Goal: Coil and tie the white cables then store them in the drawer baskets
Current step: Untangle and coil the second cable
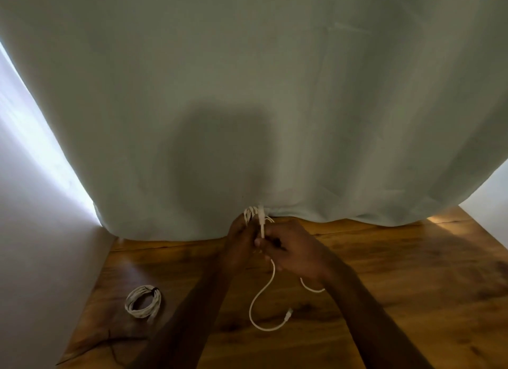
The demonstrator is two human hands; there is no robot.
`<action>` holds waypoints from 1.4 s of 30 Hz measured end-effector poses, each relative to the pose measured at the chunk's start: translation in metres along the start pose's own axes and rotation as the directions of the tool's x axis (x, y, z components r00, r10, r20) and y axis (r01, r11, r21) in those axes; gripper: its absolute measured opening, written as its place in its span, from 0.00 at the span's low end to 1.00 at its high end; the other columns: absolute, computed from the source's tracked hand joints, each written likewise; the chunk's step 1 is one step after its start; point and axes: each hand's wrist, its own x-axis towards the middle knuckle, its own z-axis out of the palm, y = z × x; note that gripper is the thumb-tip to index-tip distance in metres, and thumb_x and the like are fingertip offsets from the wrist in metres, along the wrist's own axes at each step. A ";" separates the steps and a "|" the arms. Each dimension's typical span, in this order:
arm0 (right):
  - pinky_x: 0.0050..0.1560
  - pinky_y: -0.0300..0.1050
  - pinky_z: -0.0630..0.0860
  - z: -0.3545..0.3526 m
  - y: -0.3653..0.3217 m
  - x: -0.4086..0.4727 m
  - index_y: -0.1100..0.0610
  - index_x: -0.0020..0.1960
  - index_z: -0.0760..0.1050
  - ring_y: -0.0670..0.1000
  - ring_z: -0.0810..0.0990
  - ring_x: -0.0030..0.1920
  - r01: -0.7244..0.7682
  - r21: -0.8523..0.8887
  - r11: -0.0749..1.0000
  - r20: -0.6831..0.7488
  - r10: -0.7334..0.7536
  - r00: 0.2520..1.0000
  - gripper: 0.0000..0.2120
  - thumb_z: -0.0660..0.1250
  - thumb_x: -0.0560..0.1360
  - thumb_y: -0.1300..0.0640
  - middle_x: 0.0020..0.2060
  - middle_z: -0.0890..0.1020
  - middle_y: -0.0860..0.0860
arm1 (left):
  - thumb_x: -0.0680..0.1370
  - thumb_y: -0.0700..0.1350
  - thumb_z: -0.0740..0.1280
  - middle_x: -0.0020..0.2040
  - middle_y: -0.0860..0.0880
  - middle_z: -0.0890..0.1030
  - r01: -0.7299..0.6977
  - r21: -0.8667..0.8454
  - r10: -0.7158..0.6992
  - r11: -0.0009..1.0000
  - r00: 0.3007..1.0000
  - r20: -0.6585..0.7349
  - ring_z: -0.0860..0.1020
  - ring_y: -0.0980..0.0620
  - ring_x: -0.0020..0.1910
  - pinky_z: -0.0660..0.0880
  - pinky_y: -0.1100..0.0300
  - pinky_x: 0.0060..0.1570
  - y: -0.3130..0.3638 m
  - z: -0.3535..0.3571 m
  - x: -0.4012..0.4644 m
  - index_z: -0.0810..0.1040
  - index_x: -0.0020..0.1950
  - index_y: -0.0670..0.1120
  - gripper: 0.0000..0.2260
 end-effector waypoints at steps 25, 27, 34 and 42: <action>0.32 0.38 0.73 0.077 0.018 0.004 0.43 0.37 0.74 0.42 0.79 0.31 -0.189 0.131 0.973 -0.488 0.229 0.842 0.17 0.57 0.84 0.46 0.29 0.79 0.44 | 0.73 0.53 0.73 0.26 0.50 0.69 0.565 -0.496 -0.272 0.660 0.795 0.543 0.67 0.55 0.21 0.71 0.58 0.32 -0.033 -0.038 -0.045 0.74 0.42 0.42 0.15; 0.30 0.34 0.68 0.083 0.014 0.006 0.44 0.32 0.68 0.43 0.76 0.29 -0.230 0.141 0.963 -0.551 0.269 0.790 0.21 0.56 0.84 0.46 0.25 0.75 0.46 | 0.74 0.53 0.72 0.27 0.50 0.70 0.556 -0.501 -0.266 0.663 0.801 0.537 0.67 0.54 0.22 0.71 0.56 0.35 -0.037 -0.042 -0.048 0.74 0.42 0.41 0.15; 0.29 0.37 0.64 0.096 0.018 0.016 0.50 0.28 0.68 0.44 0.71 0.26 -0.209 0.282 0.937 -0.517 0.331 0.789 0.23 0.61 0.83 0.55 0.23 0.71 0.48 | 0.80 0.50 0.60 0.26 0.51 0.68 0.460 -0.522 -0.305 0.718 0.882 0.358 0.65 0.56 0.23 0.67 0.57 0.34 -0.040 -0.052 -0.055 0.76 0.41 0.41 0.15; 0.39 0.42 0.72 0.076 0.013 0.031 0.56 0.47 0.83 0.46 0.80 0.40 -0.229 -0.061 0.972 -0.060 0.225 0.973 0.16 0.60 0.82 0.51 0.43 0.83 0.52 | 0.77 0.51 0.64 0.25 0.53 0.63 0.509 -0.329 -0.403 0.795 0.849 0.341 0.59 0.57 0.20 0.59 0.61 0.26 -0.041 -0.080 -0.062 0.71 0.37 0.45 0.12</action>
